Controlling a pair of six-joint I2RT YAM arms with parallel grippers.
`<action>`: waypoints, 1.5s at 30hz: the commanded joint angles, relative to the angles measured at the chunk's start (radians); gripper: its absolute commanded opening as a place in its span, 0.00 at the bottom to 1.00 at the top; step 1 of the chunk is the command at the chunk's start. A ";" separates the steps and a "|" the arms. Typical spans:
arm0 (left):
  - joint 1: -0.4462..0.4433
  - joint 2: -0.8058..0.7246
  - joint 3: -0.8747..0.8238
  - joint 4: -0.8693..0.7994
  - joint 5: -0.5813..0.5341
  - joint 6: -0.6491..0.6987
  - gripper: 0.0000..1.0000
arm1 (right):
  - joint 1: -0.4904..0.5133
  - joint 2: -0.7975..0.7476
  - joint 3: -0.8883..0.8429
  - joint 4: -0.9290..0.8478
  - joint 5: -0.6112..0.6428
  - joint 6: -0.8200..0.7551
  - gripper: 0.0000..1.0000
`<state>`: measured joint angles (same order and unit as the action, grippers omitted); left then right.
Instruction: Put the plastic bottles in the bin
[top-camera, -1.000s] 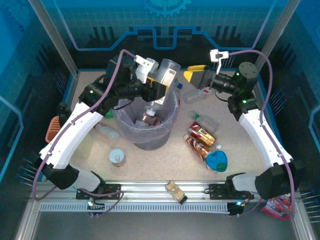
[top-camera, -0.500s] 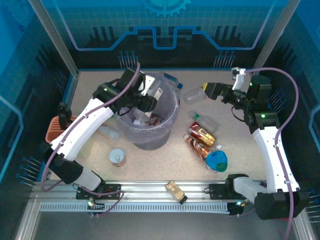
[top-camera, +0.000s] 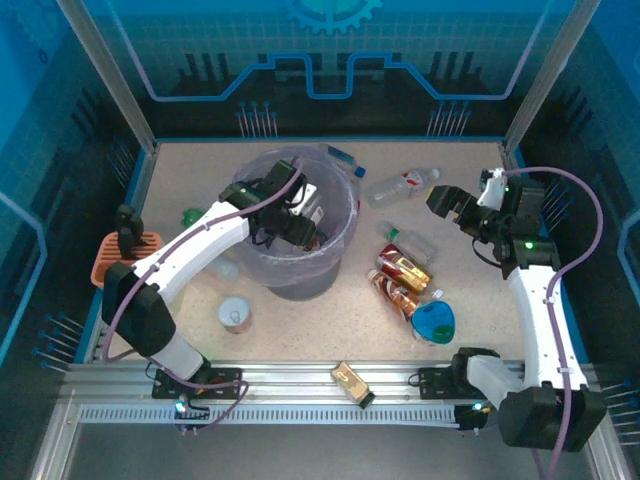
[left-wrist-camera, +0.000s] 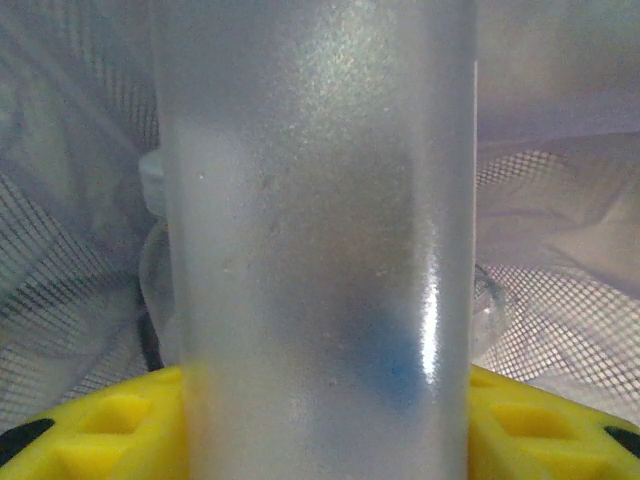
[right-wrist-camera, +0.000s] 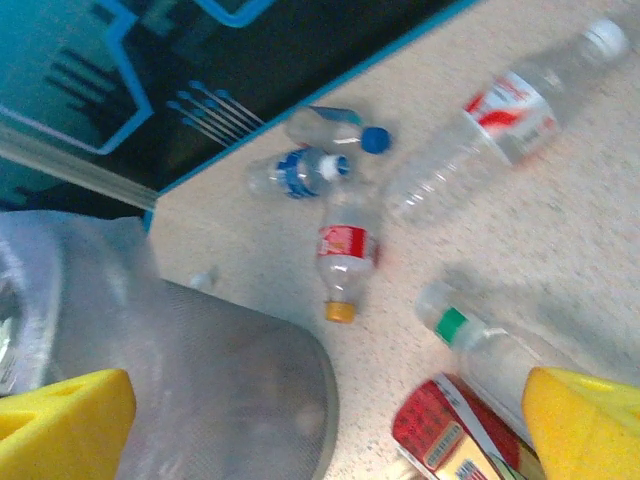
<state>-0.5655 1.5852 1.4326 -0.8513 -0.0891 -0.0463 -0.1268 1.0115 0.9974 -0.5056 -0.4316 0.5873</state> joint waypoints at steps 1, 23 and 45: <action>0.001 0.001 -0.050 0.067 0.021 -0.028 0.41 | -0.019 -0.003 -0.059 -0.097 0.070 0.085 1.00; 0.000 -0.068 0.019 0.022 -0.046 -0.031 0.92 | 0.110 0.000 -0.212 -0.061 0.269 0.311 0.89; 0.001 -0.195 0.284 -0.018 0.045 -0.135 0.99 | 0.463 0.473 0.104 -0.432 0.470 -0.683 0.84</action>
<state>-0.5655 1.4231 1.7050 -0.8837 -0.0792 -0.1520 0.3225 1.4578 1.1072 -0.8974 -0.0395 -0.0399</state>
